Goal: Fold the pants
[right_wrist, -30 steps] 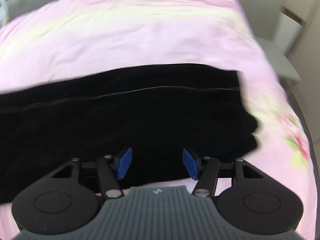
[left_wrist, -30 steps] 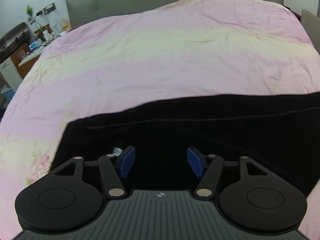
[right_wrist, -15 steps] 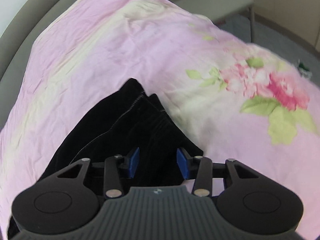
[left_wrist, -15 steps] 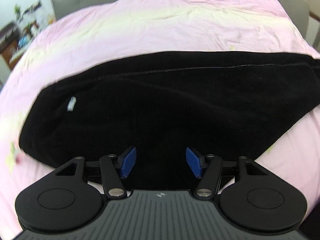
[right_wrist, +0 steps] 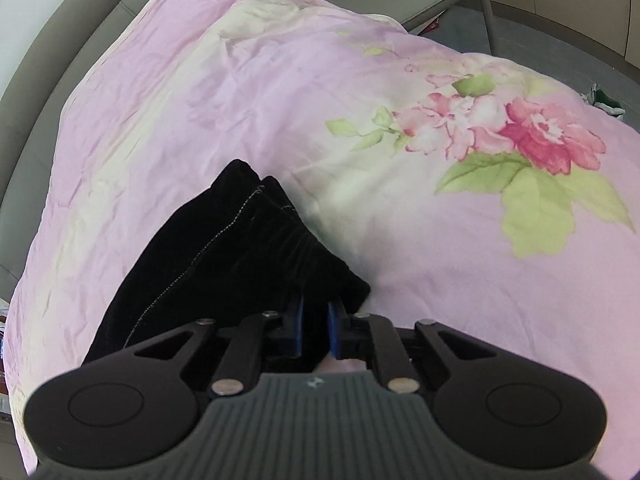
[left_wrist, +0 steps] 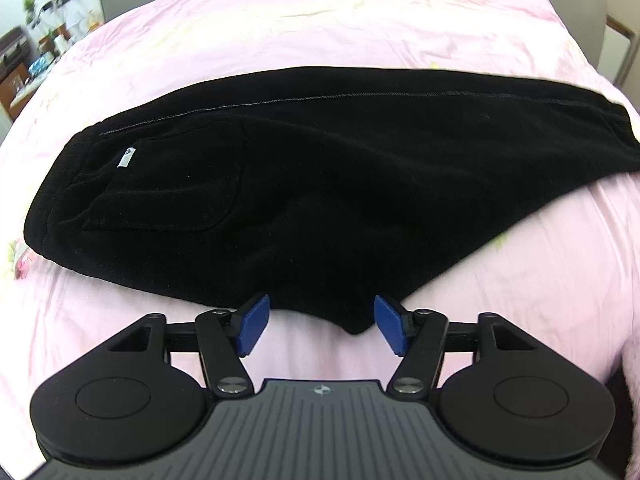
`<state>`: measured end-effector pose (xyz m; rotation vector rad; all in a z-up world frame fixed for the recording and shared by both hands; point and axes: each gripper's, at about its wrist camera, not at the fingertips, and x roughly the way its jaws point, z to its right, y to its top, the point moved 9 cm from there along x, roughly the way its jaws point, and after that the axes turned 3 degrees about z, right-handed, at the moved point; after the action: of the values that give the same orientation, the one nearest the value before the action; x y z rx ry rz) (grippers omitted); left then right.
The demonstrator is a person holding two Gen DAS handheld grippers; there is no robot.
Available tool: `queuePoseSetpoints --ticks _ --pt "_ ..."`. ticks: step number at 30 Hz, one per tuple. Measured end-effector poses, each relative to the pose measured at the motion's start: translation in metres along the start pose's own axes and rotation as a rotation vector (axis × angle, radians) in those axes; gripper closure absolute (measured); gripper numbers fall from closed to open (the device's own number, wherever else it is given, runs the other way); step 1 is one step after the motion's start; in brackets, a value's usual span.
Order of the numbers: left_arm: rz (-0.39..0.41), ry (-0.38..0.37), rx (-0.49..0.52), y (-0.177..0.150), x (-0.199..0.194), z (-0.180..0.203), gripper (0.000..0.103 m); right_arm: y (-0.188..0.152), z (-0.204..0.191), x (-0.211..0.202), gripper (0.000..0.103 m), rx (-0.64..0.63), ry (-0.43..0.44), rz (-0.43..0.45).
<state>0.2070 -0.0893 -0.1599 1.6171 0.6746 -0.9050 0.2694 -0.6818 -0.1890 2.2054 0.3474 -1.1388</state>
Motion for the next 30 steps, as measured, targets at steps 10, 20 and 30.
queuePoseSetpoints --ticks 10,20,30 --pt "-0.034 0.019 0.062 -0.022 0.037 0.017 0.025 -0.024 -0.021 -0.022 0.069 -0.196 -0.017 -0.032" --pt "0.129 0.026 -0.174 0.047 0.024 -0.013 0.09 -0.023 -0.016 -0.02 0.063 -0.183 -0.016 -0.039" --pt "-0.095 -0.005 -0.228 0.064 0.007 -0.024 0.094 -0.017 -0.018 -0.022 0.062 -0.211 -0.048 -0.024"
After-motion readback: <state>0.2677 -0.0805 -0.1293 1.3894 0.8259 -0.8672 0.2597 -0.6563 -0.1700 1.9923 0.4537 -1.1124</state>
